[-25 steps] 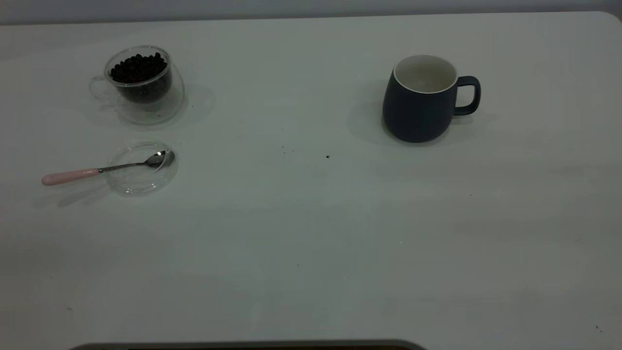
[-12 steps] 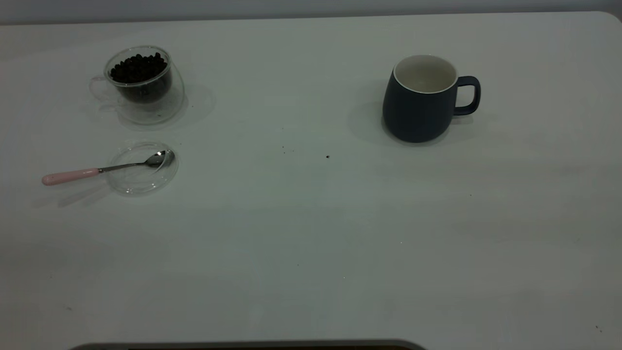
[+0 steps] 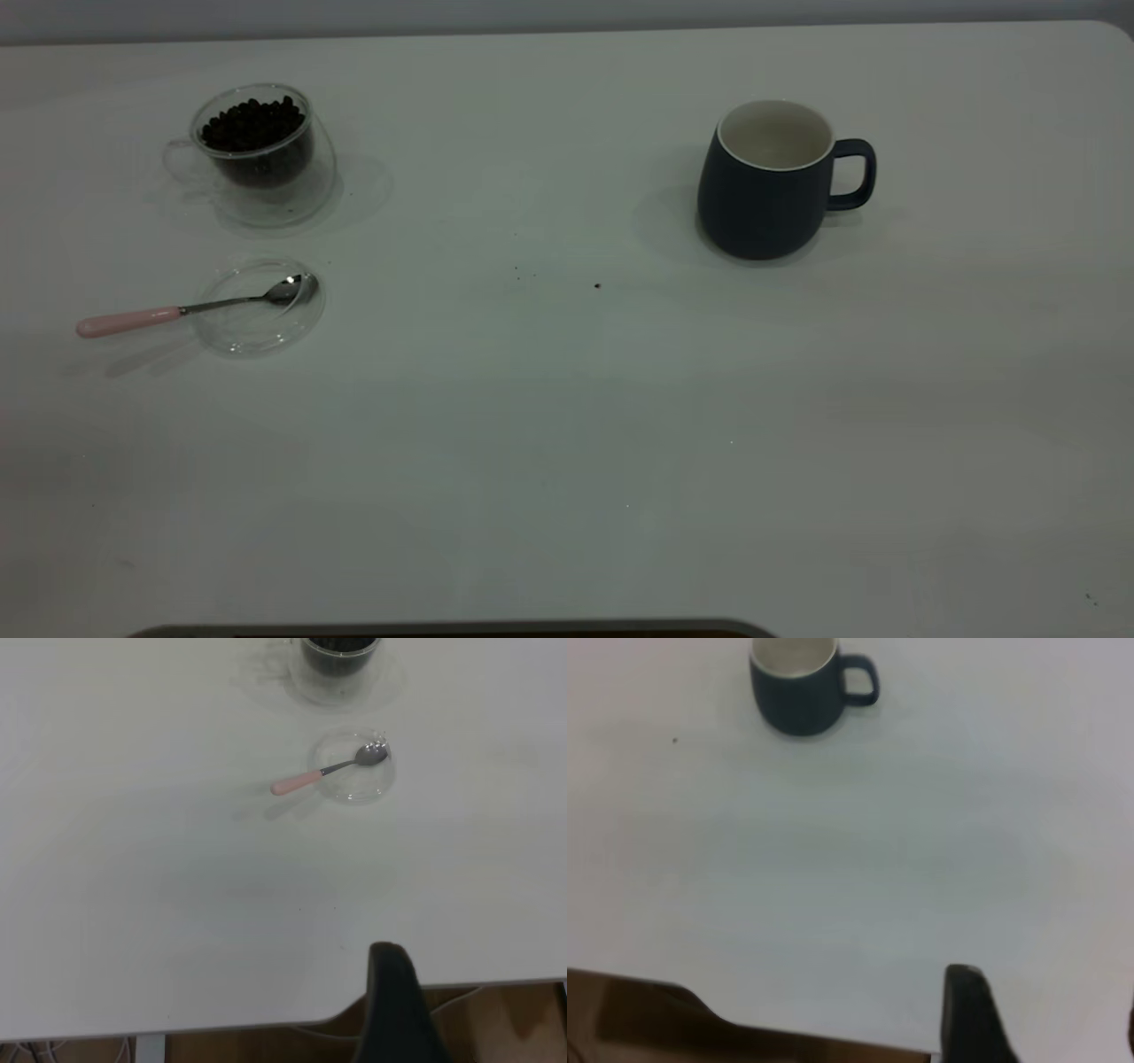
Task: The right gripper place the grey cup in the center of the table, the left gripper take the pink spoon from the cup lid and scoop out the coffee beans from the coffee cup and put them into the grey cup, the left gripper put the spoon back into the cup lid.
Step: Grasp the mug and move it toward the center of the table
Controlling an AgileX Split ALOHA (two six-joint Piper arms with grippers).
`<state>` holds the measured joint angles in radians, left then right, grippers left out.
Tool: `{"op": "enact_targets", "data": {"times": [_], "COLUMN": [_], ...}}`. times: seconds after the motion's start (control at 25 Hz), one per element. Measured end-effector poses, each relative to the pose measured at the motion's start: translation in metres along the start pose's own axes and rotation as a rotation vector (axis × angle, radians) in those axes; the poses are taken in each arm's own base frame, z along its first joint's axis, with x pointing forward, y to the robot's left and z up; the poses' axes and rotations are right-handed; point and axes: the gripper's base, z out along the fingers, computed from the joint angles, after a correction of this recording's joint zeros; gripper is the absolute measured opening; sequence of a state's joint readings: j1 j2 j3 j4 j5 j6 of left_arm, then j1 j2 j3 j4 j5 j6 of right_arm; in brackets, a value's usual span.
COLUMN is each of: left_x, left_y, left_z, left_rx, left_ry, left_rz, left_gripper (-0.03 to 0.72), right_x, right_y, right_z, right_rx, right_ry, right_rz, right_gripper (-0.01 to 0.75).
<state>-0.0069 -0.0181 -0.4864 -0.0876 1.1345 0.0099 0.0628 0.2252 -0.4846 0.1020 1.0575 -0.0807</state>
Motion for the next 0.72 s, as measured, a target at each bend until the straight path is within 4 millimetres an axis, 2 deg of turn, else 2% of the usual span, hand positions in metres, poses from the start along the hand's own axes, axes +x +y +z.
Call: {"op": "enact_targets", "data": {"times": [0.2,0.36,0.56,0.72], "left_x": [0.000,0.000,0.000,0.000], "left_y": [0.000,0.000,0.000,0.000], "left_z": [0.000,0.000,0.000,0.000], "left_rx": [0.000,0.000,0.000,0.000], "left_ry": [0.000,0.000,0.000,0.000], "left_rz": [0.000,0.000,0.000,0.000], "left_gripper": [0.522,0.522,0.522,0.522], "right_x": [-0.044,-0.079,-0.122,-0.141], "right_y": [-0.004,-0.008,-0.016,-0.021], "right_z": [0.043,0.090,0.155,0.209], "right_rx": [-0.016,-0.055,-0.062,-0.072], "right_ry": [0.114,0.226,0.247,0.320], "right_rz": [-0.016,-0.144,-0.236,-0.249], "right_gripper": [0.578,0.584,0.584,0.584]}}
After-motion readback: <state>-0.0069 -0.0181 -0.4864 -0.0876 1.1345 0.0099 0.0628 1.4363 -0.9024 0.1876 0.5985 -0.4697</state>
